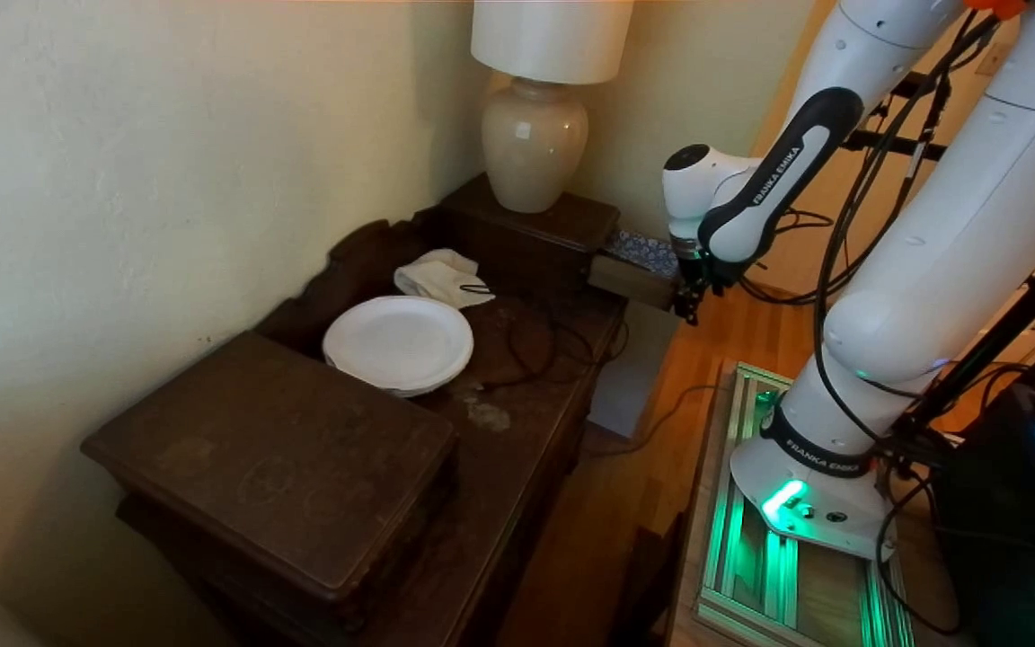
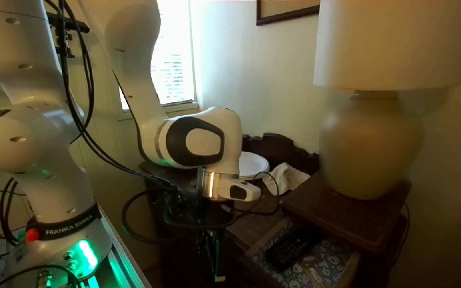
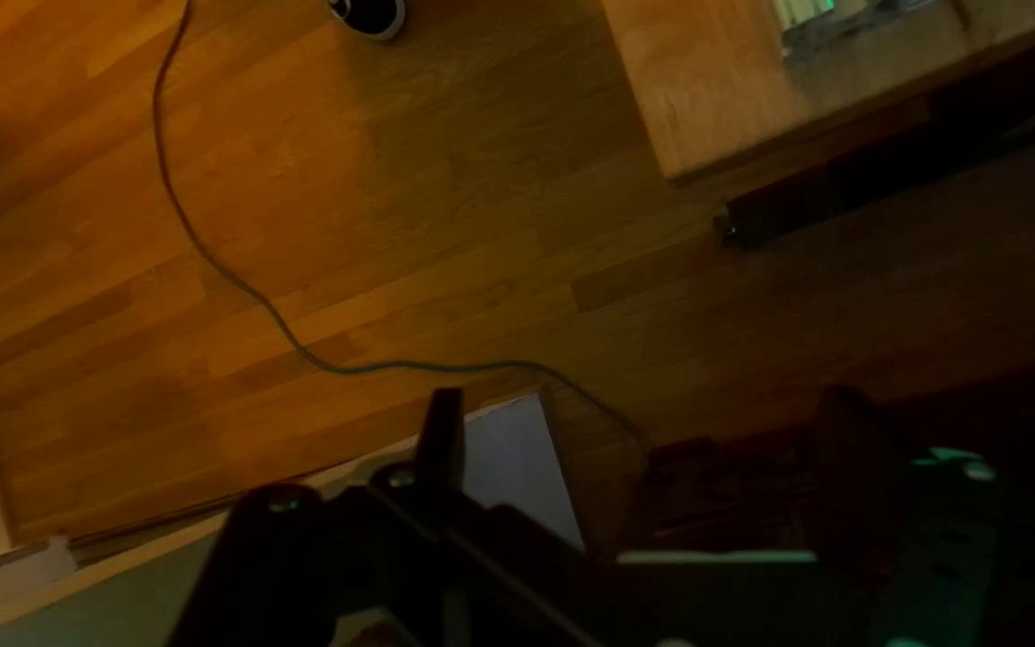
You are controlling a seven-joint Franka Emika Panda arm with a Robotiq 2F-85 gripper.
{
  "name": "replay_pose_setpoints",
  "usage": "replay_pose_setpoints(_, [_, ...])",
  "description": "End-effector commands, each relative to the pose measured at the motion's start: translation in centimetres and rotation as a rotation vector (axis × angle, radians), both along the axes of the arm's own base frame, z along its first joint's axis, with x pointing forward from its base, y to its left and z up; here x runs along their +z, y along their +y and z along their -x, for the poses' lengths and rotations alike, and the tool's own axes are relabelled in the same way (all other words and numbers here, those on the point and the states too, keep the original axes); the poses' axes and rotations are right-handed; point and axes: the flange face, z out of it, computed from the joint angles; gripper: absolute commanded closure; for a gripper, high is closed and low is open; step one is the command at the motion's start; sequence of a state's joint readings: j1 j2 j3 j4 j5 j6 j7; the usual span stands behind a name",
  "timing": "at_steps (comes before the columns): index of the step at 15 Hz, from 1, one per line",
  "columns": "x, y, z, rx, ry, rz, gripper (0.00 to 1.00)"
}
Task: Close the drawer completely
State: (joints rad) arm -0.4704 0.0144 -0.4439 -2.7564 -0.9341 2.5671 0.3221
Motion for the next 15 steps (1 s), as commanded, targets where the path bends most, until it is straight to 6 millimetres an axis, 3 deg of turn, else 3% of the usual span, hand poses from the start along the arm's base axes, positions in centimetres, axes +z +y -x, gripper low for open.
replay_pose_setpoints(1, [-0.1,-1.4,1.1,0.06,-0.058,0.011,0.0])
replay_pose_setpoints(4, [-0.3,-2.5,2.7,0.135,-0.094,0.006,0.0])
replay_pose_setpoints(5, [-0.3,-2.9,3.4,0.147,-0.11,0.01,0.25])
replay_pose_setpoints(7, [-0.2,-3.5,4.7,0.173,-0.131,0.011,0.34])
replay_pose_setpoints(10, [-0.2,-4.6,5.5,0.263,-0.168,0.005,0.56])
replay_pose_setpoints(15, [0.2,-6.4,4.2,0.463,-0.221,0.001,0.91])
